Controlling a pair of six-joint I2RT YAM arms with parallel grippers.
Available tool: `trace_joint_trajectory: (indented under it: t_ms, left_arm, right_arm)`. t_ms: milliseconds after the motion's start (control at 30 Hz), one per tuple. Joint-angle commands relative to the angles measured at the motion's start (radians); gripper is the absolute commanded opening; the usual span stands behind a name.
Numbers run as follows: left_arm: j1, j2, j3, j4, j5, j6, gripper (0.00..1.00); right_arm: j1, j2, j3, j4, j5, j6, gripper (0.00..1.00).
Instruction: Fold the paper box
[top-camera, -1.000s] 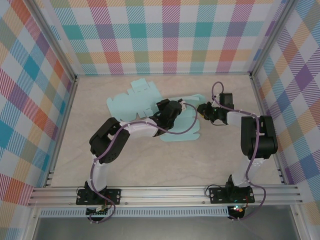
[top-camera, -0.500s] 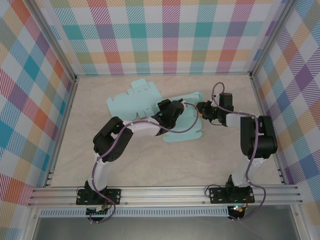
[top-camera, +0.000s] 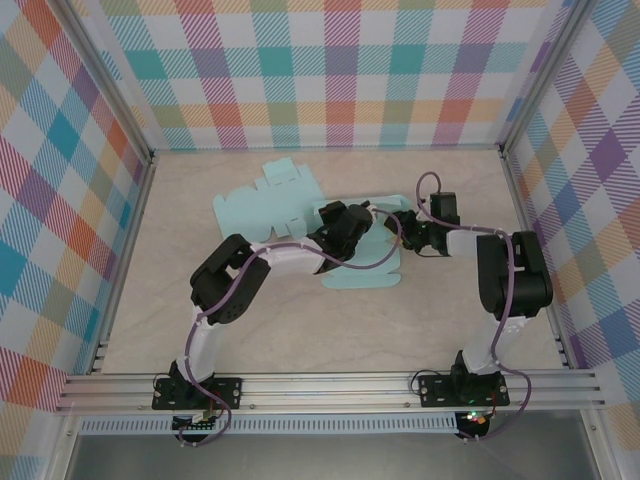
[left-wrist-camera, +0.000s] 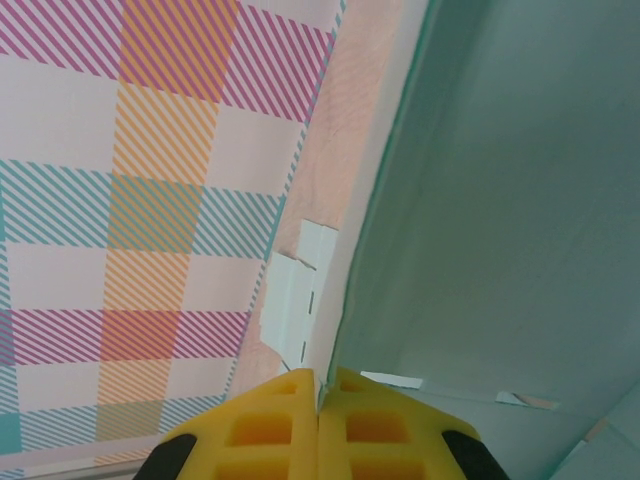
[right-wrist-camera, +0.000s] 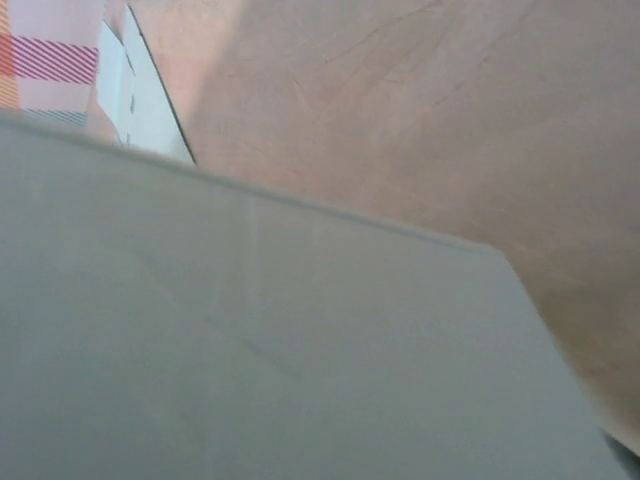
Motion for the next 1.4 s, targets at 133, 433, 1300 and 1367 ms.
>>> trace_joint_trajectory:
  t_ms: [133,433,1300,1367]
  left_arm:
    - [-0.014,0.031,-0.014,0.077,-0.013,0.046,0.0]
    - [-0.014,0.044,-0.024,0.152,-0.028,0.1,0.0]
    - [-0.037,0.145,-0.123,0.629,0.018,0.453,0.0]
    - [-0.037,0.138,-0.125,0.661,0.019,0.463,0.0]
  right_arm:
    - [-0.072,-0.145,-0.051,-0.141,0.056,-0.081,0.52]
    - [-0.181,-0.278,-0.066,-0.289,0.121,-0.155,0.53]
    - [-0.287,0.125,0.269,-0.283,-0.147,-0.267,0.39]
    - [-0.273,0.145,0.277,-0.28,-0.168,-0.271,0.39]
